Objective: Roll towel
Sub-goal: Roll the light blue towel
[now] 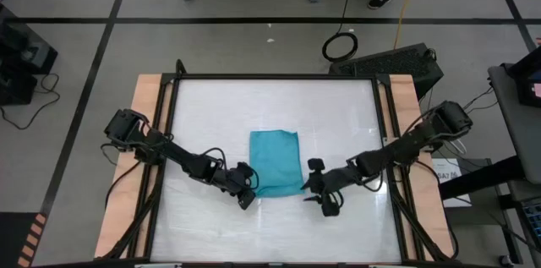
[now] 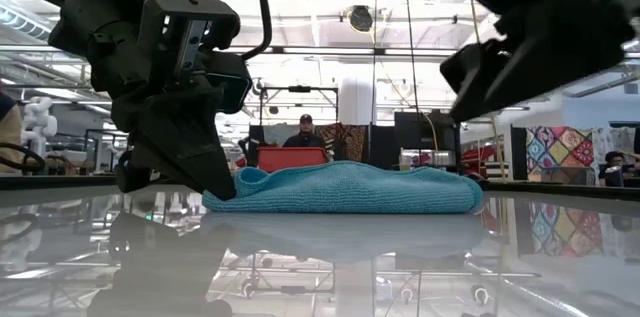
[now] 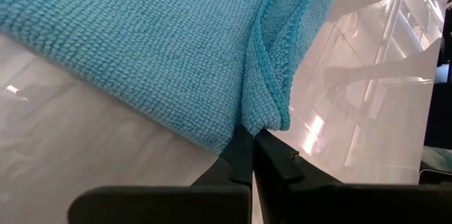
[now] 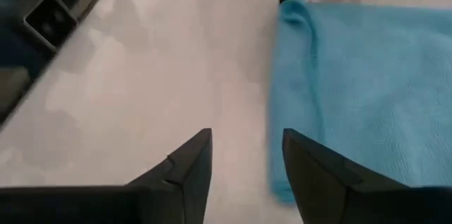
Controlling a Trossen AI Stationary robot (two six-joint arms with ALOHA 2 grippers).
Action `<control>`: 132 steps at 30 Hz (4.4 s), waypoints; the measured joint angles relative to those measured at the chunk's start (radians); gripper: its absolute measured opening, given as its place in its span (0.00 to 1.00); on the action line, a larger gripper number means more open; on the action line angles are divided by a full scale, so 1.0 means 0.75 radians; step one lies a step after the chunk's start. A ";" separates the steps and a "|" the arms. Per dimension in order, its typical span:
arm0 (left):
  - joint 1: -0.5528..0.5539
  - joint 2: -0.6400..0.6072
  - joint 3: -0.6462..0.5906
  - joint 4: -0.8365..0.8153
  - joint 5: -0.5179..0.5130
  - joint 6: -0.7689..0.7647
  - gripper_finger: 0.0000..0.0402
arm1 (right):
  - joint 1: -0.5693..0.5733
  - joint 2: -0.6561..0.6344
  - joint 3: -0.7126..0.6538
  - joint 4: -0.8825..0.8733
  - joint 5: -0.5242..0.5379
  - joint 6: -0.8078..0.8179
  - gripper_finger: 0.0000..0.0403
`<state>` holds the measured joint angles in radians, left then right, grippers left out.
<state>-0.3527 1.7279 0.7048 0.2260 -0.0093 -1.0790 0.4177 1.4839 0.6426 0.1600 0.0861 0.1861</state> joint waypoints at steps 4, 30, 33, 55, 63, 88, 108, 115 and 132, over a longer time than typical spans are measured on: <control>0.000 0.000 0.000 0.000 0.001 0.001 0.01 | 0.003 0.027 0.000 -0.004 0.064 -0.057 0.38; 0.041 0.000 0.000 0.000 0.019 0.027 0.01 | -0.059 0.175 0.001 0.100 -0.013 -0.198 0.40; 0.041 -0.001 0.000 0.000 0.022 0.027 0.01 | -0.063 0.215 0.001 0.139 -0.006 -0.198 0.40; 0.042 -0.002 0.000 -0.002 0.035 0.015 0.01 | -0.130 0.319 0.003 0.183 -0.017 -0.175 0.40; 0.042 -0.075 0.000 -0.038 0.040 0.089 0.12 | -0.130 0.348 0.005 0.196 -0.012 -0.103 0.40; 0.067 -0.251 0.004 0.150 0.358 0.959 0.35 | -0.174 0.349 0.002 0.209 -0.023 0.017 0.40; 0.212 0.050 0.076 0.018 0.308 1.095 0.35 | -0.174 0.349 0.001 0.210 -0.013 0.052 0.40; 0.208 0.037 0.078 -0.131 0.290 1.177 0.35 | -0.174 0.349 0.001 0.207 -0.012 0.051 0.40; 0.103 0.037 0.162 -0.380 -0.003 1.402 0.30 | -0.174 0.348 0.001 0.208 -0.016 0.056 0.40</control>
<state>-0.2753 1.7557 0.8265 -0.0592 -0.0114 -0.0273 0.2874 1.7451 0.6434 0.3164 0.0742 0.2279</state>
